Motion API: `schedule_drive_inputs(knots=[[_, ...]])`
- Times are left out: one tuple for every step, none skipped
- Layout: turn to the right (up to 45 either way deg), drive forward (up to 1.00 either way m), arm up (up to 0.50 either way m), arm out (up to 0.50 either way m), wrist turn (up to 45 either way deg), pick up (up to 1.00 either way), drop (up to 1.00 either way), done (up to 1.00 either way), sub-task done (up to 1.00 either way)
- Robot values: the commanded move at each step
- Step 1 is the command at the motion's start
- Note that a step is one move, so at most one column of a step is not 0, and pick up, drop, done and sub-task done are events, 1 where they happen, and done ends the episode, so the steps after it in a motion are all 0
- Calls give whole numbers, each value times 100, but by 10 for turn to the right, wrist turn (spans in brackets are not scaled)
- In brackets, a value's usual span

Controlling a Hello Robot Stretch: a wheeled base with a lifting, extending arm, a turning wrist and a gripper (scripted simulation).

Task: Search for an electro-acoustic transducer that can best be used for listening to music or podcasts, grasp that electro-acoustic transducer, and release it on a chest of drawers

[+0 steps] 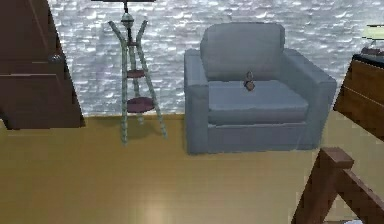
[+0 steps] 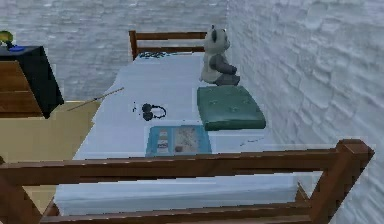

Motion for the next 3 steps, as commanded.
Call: schedule_drive_inputs(knots=[[0, 70, 0, 0, 0, 0, 0, 0, 0], [450, 0, 0, 0, 0, 0, 0, 0, 0], [30, 0, 0, 0, 0, 0, 0, 0, 0]])
